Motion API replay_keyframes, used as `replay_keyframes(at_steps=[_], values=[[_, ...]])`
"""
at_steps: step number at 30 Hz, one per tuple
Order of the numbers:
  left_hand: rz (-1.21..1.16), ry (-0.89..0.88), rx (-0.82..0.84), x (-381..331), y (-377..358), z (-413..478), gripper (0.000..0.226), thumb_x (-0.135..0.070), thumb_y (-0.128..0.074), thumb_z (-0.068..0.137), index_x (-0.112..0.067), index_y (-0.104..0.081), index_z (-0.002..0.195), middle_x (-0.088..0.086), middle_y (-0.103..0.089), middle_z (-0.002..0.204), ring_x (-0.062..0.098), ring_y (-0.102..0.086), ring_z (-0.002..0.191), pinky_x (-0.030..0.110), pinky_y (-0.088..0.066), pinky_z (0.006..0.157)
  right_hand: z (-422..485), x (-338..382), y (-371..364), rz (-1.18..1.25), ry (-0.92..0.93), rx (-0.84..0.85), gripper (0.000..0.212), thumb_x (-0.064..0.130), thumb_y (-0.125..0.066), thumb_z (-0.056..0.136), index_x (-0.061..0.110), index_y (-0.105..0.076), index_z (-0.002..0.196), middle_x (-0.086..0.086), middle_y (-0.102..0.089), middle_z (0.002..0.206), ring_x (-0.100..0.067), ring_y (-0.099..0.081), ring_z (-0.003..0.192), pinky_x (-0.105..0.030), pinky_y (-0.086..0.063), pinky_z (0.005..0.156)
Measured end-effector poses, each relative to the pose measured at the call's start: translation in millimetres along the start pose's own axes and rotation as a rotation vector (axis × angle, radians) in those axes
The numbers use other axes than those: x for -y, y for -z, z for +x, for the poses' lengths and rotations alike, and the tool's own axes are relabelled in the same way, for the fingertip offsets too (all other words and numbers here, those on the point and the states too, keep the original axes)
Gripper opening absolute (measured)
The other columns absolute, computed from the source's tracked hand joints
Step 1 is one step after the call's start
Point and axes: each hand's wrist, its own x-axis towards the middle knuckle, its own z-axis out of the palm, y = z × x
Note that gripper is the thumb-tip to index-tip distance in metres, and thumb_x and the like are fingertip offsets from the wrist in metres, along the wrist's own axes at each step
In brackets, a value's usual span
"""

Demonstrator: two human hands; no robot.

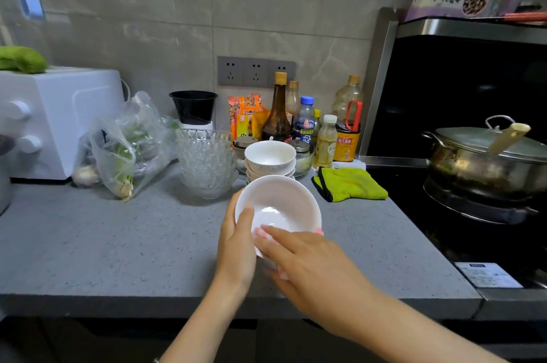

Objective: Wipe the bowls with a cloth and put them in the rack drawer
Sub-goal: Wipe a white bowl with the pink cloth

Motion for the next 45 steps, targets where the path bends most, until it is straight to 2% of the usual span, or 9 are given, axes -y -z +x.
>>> replay_keyframes(at_steps=[3,8,13,20,27,30,33,39,45], values=[[0.011,-0.003,0.029,-0.8,1.4,2.3,0.031,-0.011,-0.037,0.101,-0.035,-0.057,0.105,-0.008,-0.065,0.105,0.006,-0.061,0.096,0.021,-0.049,0.081,5.4,11.8,-8.2,-0.016,-0.100,-0.044,0.051,0.024,-0.059,0.065,0.022,-0.069,0.116,0.007,-0.069,0.116,-0.011,-0.068,0.073,-0.022,-0.047,0.052],[0.102,-0.029,0.161,-6.5,20.0,7.8,0.031,-0.011,-0.039,0.100,-0.032,-0.060,0.109,-0.011,-0.068,0.102,0.003,-0.063,0.094,0.011,-0.049,0.075,-0.8,-9.0,-6.7,-0.076,0.138,-0.035,0.052,0.021,-0.084,0.057,0.023,-0.072,0.108,0.008,-0.072,0.106,-0.011,-0.067,0.074,-0.022,-0.046,0.060],[-0.104,0.215,0.095,-0.9,16.0,0.1,0.026,-0.025,-0.054,0.093,-0.017,-0.063,0.117,0.008,-0.072,0.105,0.016,-0.070,0.092,0.019,-0.053,0.058,11.0,4.3,-9.9,-0.146,0.031,-0.088,0.067,0.019,-0.091,0.039,0.017,-0.075,0.104,0.003,-0.073,0.102,-0.012,-0.068,0.070,-0.024,-0.042,0.069],[-0.012,0.176,0.145,-12.1,25.4,9.1,0.015,-0.025,-0.050,0.097,-0.022,-0.065,0.099,-0.006,-0.072,0.084,0.001,-0.068,0.070,0.012,-0.049,0.056,-0.8,-19.7,-10.9,-0.123,0.229,-0.155,0.041,0.013,-0.043,0.081,0.017,-0.073,0.108,-0.001,-0.072,0.107,-0.017,-0.069,0.090,-0.027,-0.046,0.086],[-0.153,0.288,0.072,5.4,10.3,-4.5,0.034,-0.034,-0.056,0.089,-0.013,-0.064,0.115,0.013,-0.072,0.100,0.024,-0.070,0.087,0.029,-0.053,0.056,7.0,1.9,-27.0,-0.028,0.033,-0.199,0.049,0.009,-0.074,0.059,0.015,-0.072,0.108,0.003,-0.073,0.104,-0.016,-0.067,0.065,-0.024,-0.045,0.048],[-0.083,0.245,0.091,3.0,16.5,1.0,0.038,-0.042,-0.056,0.086,-0.018,-0.066,0.114,0.010,-0.072,0.106,0.022,-0.069,0.095,0.032,-0.052,0.065,-0.5,-1.2,-28.2,-0.001,0.094,-0.194,0.042,0.012,-0.047,0.077,0.014,-0.072,0.110,-0.001,-0.071,0.110,-0.017,-0.069,0.078,-0.026,-0.051,0.067],[0.002,0.176,0.198,-7.8,25.7,8.6,0.023,-0.033,-0.050,0.094,-0.025,-0.067,0.107,-0.002,-0.074,0.099,0.010,-0.069,0.088,0.024,-0.051,0.073,-6.0,-19.6,-19.6,-0.095,0.219,-0.189,0.034,0.010,-0.053,0.079,0.015,-0.074,0.106,-0.003,-0.072,0.107,-0.018,-0.069,0.093,-0.029,-0.051,0.086],[-0.051,0.157,0.143,-1.0,19.1,-0.5,0.019,-0.018,-0.055,0.092,-0.024,-0.066,0.106,-0.001,-0.074,0.094,0.012,-0.070,0.088,0.025,-0.054,0.066,5.5,0.7,-18.8,-0.056,0.043,-0.209,0.038,0.014,-0.053,0.070,0.020,-0.077,0.099,0.007,-0.073,0.101,-0.012,-0.068,0.067,-0.023,-0.047,0.056],[0.081,0.069,0.188,-11.1,29.2,7.5,0.021,-0.023,-0.048,0.097,-0.029,-0.067,0.101,-0.009,-0.073,0.095,0.006,-0.067,0.089,0.016,-0.052,0.072,-2.6,-13.0,-16.8,-0.120,0.212,-0.195,0.039,0.012,-0.044,0.084,0.015,-0.074,0.109,-0.003,-0.072,0.109,-0.018,-0.070,0.093,-0.029,-0.049,0.087]])
